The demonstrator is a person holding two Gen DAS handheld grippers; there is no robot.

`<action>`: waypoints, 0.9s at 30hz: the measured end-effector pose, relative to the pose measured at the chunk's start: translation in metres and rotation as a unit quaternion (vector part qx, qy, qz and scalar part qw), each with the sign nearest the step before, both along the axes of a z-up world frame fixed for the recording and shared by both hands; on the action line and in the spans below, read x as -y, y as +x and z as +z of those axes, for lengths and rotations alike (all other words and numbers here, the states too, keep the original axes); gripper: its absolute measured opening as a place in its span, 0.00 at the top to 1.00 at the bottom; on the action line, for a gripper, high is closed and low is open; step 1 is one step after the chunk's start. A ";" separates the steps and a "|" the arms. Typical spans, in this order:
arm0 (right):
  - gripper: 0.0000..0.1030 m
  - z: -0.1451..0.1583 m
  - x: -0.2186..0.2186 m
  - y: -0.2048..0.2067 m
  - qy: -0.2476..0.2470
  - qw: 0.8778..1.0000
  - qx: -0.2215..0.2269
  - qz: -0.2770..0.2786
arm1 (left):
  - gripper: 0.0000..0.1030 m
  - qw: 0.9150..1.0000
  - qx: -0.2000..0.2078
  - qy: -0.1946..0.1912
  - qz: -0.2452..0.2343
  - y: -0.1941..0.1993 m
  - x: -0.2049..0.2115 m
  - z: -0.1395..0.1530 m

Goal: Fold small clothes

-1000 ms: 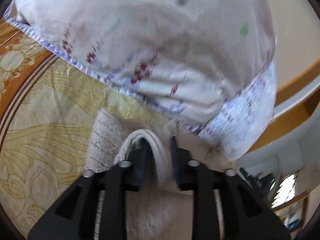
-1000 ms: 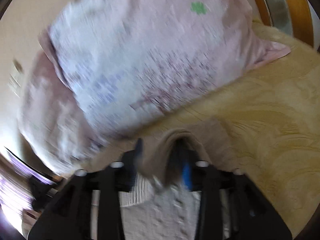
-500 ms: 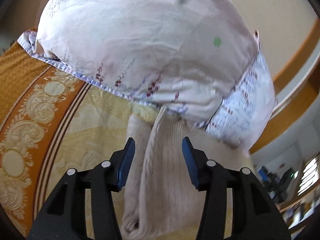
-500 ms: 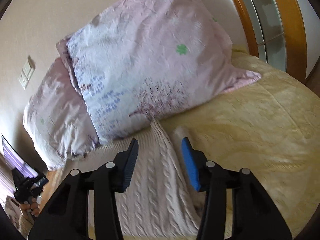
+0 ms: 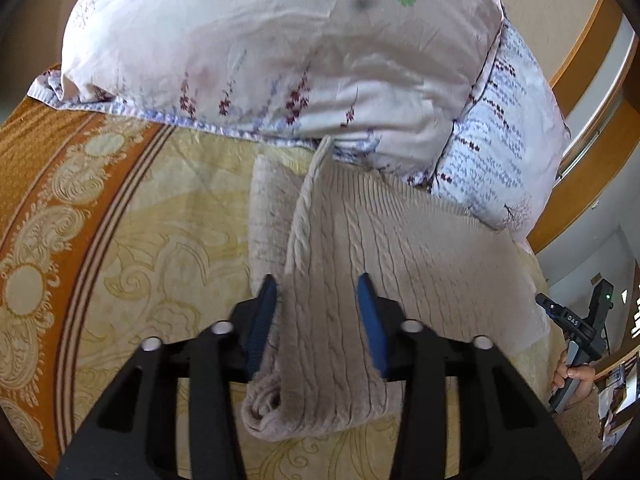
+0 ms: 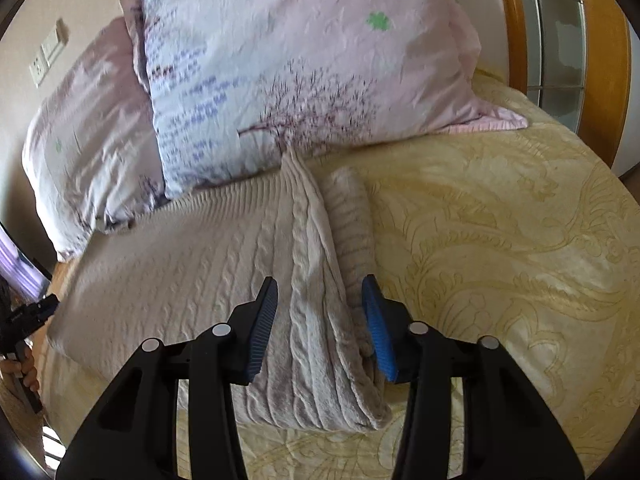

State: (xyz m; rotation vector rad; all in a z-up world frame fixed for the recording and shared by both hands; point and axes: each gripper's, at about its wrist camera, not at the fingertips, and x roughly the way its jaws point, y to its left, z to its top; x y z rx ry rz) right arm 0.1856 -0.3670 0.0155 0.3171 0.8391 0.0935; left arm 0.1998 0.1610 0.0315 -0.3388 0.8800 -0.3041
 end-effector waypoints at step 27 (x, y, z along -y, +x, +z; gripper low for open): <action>0.89 0.007 0.004 -0.036 -0.003 0.999 0.016 -0.035 | 0.93 0.999 -0.013 -0.033 -0.022 -0.025 -0.022 -0.010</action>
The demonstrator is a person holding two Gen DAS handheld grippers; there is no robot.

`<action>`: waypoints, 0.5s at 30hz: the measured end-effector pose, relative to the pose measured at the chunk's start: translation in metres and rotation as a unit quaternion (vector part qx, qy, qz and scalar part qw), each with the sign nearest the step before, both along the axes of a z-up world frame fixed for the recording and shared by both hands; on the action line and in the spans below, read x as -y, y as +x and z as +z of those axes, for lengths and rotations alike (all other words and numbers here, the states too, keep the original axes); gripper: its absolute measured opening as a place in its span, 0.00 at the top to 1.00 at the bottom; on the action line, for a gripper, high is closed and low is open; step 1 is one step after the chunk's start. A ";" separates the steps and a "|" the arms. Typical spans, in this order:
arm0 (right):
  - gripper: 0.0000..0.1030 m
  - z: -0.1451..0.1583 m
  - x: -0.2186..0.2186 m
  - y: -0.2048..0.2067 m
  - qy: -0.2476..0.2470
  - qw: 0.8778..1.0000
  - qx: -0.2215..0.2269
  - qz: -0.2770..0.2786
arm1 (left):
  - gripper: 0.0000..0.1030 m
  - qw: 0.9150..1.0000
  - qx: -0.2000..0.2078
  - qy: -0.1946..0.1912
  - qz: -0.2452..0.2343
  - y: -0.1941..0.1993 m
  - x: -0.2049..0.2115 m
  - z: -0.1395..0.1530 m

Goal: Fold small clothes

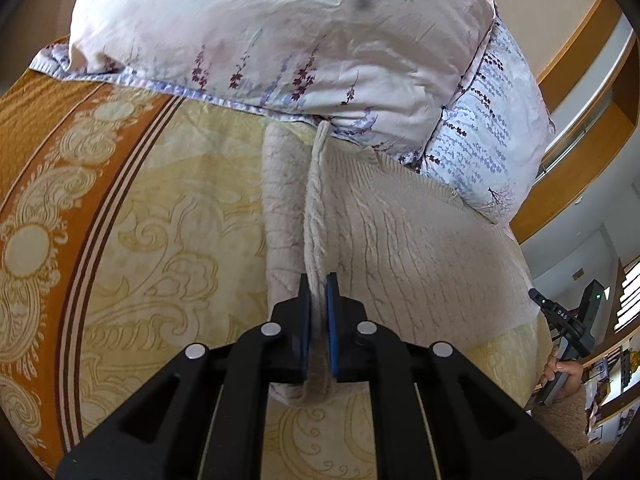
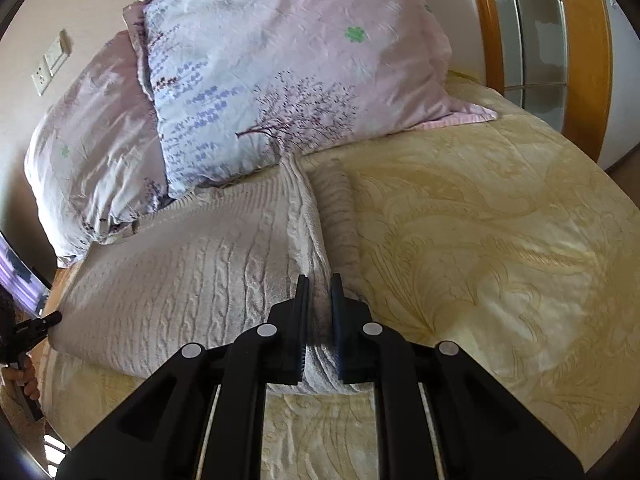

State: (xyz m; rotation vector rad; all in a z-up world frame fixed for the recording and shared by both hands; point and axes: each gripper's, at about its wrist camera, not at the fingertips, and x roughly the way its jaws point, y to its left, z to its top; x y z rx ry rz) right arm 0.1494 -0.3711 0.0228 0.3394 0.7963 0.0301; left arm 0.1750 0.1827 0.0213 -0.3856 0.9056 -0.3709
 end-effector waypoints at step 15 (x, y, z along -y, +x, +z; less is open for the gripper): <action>0.71 0.009 -0.009 0.001 -0.022 0.999 0.009 -0.033 | 0.69 0.999 0.027 0.013 0.021 -0.005 0.002 0.014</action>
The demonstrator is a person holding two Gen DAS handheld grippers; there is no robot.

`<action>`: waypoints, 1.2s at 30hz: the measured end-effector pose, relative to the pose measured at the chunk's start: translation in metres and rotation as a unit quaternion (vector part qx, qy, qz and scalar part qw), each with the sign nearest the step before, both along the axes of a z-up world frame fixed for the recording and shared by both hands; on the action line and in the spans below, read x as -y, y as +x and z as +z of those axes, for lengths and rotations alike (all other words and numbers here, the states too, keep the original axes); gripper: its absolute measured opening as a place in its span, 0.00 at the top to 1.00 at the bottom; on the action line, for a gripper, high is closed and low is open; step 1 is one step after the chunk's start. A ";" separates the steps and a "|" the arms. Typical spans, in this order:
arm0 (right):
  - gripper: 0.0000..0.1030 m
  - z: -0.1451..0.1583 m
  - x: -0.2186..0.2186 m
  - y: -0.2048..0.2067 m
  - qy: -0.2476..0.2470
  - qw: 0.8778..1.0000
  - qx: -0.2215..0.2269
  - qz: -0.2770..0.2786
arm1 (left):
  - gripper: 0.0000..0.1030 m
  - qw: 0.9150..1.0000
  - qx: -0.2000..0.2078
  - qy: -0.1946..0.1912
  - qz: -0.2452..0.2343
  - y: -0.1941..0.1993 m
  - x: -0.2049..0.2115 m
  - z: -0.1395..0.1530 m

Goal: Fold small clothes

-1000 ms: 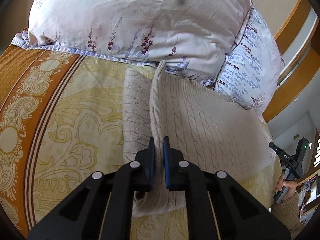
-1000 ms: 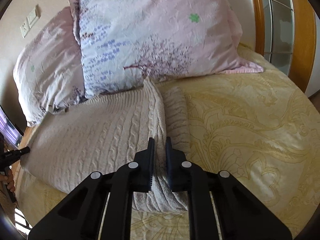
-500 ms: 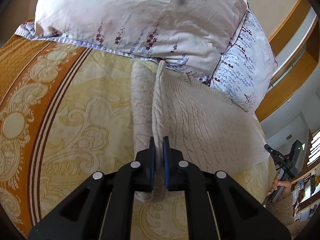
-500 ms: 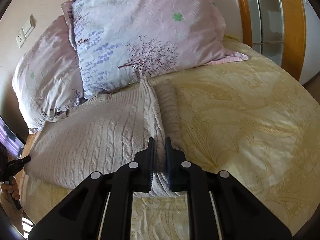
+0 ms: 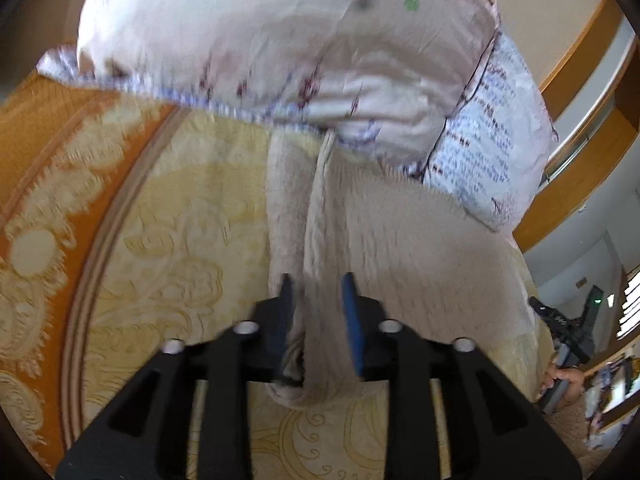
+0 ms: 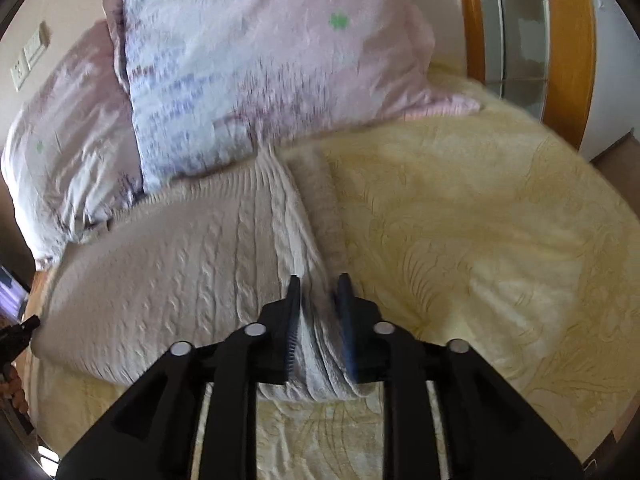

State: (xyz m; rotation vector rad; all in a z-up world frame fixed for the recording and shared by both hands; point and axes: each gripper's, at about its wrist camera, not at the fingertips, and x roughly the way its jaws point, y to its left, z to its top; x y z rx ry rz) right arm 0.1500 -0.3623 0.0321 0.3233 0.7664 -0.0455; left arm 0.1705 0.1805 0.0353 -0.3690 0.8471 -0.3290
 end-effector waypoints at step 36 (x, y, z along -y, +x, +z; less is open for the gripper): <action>0.39 -0.003 -0.134 0.060 -0.065 0.985 -0.026 0.155 | 0.42 0.993 -0.061 -0.083 0.053 0.051 -0.006 -0.010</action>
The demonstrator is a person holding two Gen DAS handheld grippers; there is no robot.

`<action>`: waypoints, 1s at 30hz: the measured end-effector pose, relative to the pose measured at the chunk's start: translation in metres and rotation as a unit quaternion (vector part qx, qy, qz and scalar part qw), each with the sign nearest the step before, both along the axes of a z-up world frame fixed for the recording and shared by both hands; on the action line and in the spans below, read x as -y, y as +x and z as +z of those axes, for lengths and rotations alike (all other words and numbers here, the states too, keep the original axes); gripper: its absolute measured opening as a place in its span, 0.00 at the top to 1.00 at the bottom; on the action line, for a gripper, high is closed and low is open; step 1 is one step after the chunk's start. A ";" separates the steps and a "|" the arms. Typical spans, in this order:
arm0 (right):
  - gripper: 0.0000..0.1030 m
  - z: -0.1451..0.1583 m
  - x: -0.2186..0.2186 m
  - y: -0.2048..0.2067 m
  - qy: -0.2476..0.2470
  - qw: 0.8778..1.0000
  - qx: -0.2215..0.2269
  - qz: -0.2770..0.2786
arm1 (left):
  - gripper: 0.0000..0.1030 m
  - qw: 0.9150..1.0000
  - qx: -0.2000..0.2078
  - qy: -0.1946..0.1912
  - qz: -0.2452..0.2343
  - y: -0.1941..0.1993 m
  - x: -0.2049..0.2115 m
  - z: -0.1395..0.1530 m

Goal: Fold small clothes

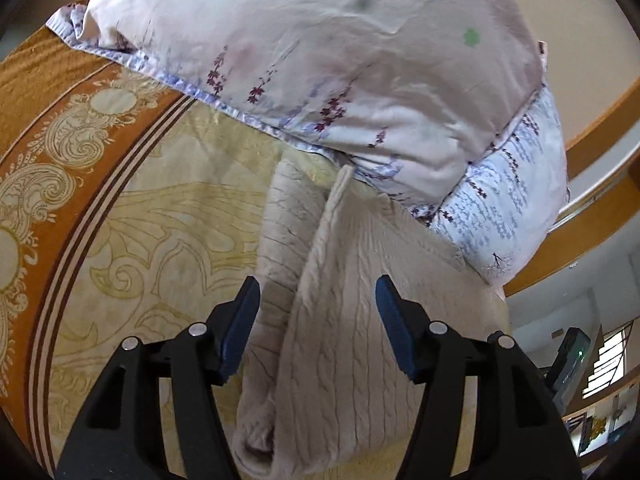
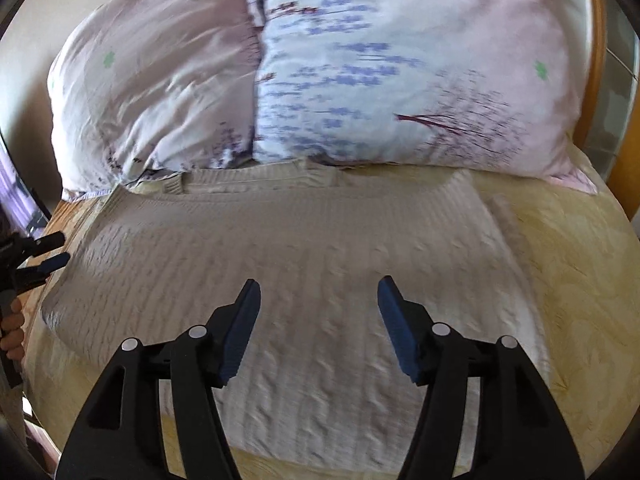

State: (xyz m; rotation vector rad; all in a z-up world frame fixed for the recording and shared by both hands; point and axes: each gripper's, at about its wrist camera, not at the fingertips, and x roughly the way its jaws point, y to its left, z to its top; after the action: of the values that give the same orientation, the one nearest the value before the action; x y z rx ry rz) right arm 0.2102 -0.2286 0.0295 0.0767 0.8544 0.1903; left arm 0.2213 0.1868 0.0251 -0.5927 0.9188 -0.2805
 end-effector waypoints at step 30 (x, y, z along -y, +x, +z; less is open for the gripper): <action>0.30 -0.015 -0.037 0.015 -0.057 0.998 -0.010 0.012 | 0.56 0.998 -0.041 -0.052 0.014 0.020 0.004 -0.022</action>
State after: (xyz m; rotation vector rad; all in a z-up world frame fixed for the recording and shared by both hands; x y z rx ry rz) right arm 0.2248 -0.1914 0.0145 -0.0378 0.8848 0.1642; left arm 0.2415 0.1823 0.0028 -0.7175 0.9780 -0.2815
